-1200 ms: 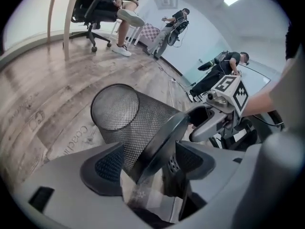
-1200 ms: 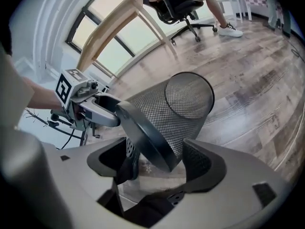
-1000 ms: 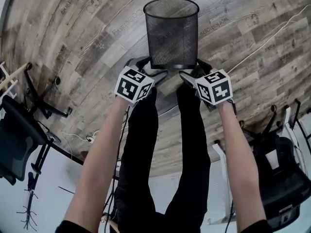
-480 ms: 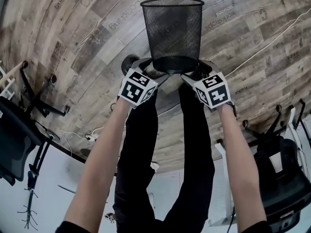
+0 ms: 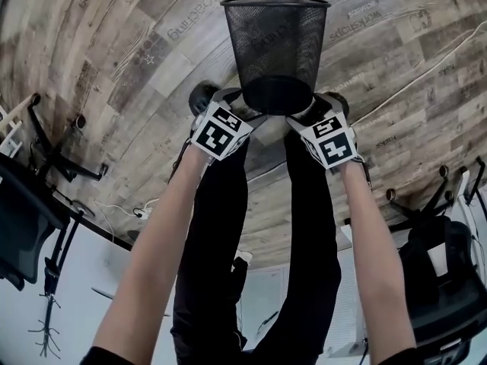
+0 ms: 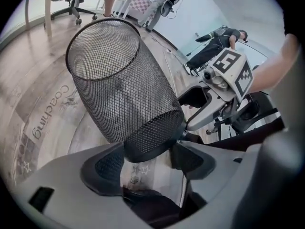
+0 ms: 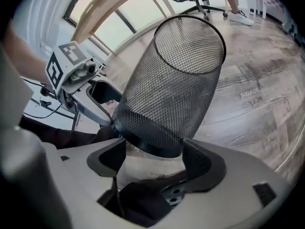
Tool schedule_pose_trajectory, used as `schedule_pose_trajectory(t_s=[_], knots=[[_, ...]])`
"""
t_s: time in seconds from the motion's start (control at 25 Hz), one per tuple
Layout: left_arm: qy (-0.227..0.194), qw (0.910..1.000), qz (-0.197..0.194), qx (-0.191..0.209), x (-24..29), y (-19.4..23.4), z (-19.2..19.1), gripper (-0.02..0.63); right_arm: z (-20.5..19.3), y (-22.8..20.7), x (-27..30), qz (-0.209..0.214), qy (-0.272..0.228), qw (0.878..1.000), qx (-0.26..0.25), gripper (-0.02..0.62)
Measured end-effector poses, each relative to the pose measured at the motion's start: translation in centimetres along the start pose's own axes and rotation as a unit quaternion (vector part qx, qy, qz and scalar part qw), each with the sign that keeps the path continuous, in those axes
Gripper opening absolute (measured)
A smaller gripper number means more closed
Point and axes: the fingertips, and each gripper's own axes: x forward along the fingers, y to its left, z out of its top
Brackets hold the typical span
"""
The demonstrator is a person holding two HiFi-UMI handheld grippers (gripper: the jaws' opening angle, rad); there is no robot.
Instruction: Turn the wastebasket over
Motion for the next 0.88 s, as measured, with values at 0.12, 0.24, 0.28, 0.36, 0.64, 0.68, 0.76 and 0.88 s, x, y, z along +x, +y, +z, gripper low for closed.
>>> schedule_pose_trajectory(t_s=[0.12, 0.24, 0.28, 0.36, 0.64, 0.68, 0.76, 0.88], knots=[[-0.008, 1.0000, -0.005, -0.002, -0.1, 0.2, 0.2, 0.353, 0.1, -0.3, 0.0, 0.000, -0.010, 1.000, -0.002, 0.356], [-0.006, 1.0000, -0.001, -0.005, -0.1, 0.2, 0.1, 0.354, 0.1, -0.1, 0.1, -0.002, -0.008, 1.000, -0.005, 0.357], [-0.003, 1.0000, 0.001, -0.004, -0.1, 0.1, 0.1, 0.354, 0.1, -0.1, 0.0, -0.002, -0.005, 1.000, -0.005, 0.357], [0.003, 1.0000, 0.002, 0.001, 0.0, 0.1, 0.1, 0.356, 0.2, 0.0, -0.2, 0.002, 0.002, 1.000, 0.004, 0.356], [0.022, 0.9997, -0.003, 0.006, -0.1, 0.3, -0.1, 0.356, 2.9, 1.2, -3.0, -0.012, -0.068, 0.988, 0.141, 0.360], [0.023, 0.9997, -0.003, 0.006, -0.1, 0.3, -0.1, 0.356, 3.2, 1.2, -3.2, -0.015, -0.078, 0.982, 0.171, 0.365], [0.021, 0.9998, -0.003, 0.005, 0.0, 0.2, -0.1, 0.356, 3.4, 1.2, -3.4, -0.027, -0.089, 0.973, 0.212, 0.379], [0.015, 0.9999, -0.001, 0.004, 0.0, 0.2, 0.0, 0.356, 3.9, 1.4, -3.0, -0.050, -0.098, 0.965, 0.239, 0.411]])
